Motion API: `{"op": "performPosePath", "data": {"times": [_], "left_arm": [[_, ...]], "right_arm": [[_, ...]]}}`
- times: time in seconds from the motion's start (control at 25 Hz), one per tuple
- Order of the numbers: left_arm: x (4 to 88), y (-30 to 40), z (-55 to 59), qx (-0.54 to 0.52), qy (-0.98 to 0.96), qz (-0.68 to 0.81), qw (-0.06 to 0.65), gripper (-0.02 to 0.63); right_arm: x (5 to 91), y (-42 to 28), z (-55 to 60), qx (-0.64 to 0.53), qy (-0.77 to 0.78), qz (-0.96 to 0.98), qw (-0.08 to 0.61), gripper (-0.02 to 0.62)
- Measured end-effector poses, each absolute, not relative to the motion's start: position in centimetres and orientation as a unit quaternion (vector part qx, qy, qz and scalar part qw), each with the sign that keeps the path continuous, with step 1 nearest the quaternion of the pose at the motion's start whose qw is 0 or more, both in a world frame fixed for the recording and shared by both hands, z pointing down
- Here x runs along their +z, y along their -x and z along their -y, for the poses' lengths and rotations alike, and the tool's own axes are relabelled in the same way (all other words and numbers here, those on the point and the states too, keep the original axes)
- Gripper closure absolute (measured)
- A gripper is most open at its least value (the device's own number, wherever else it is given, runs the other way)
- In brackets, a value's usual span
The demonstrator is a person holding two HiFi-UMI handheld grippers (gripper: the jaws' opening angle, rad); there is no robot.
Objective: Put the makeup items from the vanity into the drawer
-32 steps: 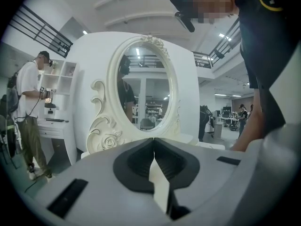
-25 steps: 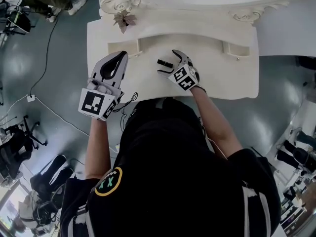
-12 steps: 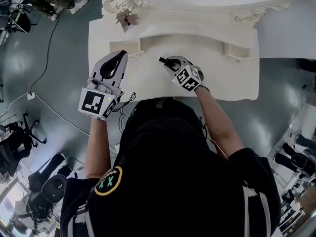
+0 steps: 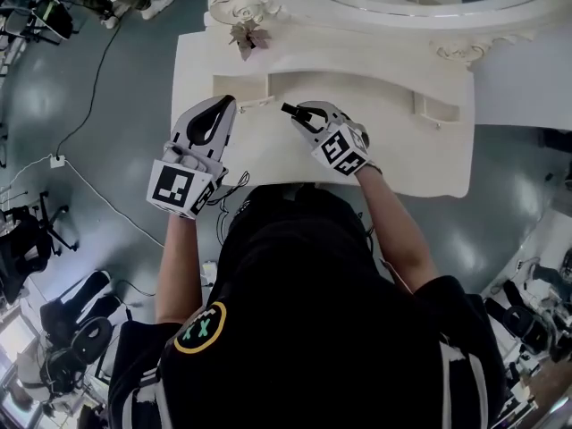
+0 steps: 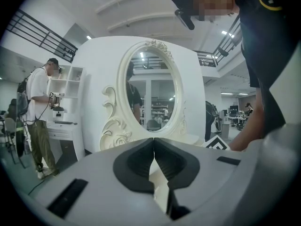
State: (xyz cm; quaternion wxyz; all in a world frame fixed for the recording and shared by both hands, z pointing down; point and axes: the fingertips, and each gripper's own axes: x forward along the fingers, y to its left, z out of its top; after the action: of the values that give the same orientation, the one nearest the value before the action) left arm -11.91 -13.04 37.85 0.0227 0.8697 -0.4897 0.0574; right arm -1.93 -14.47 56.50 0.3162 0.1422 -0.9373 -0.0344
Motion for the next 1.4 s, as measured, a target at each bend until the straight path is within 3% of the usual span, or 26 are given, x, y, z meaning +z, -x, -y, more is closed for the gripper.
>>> {"op": "performPosePath", "data": {"times": [0.44,0.76,1.04,1.4], "left_arm": [[37.7,15.5,12.3,0.055,-0.85,0.523,0.021,0.583],[37.8,17.2,11.9,0.052,-0.841,0.539,0.021,0.583],[38.1,18.5,11.4,0.049,-0.832,0.552,0.024,0.583],[38.4,20.9,10.6,0.049,-0.82,0.569,0.029,0.583]], "right_arm": [[43.3,7.9,13.8,-0.104,-0.109,0.969,0.197,0.476],[37.0,11.4,11.8,-0.157,-0.063,0.973,0.158,0.477],[38.5,13.8,12.0,-0.162,-0.04,0.97,0.177,0.477],[47.8,17.9,15.3,-0.145,-0.005,0.956,0.253,0.476]]}}
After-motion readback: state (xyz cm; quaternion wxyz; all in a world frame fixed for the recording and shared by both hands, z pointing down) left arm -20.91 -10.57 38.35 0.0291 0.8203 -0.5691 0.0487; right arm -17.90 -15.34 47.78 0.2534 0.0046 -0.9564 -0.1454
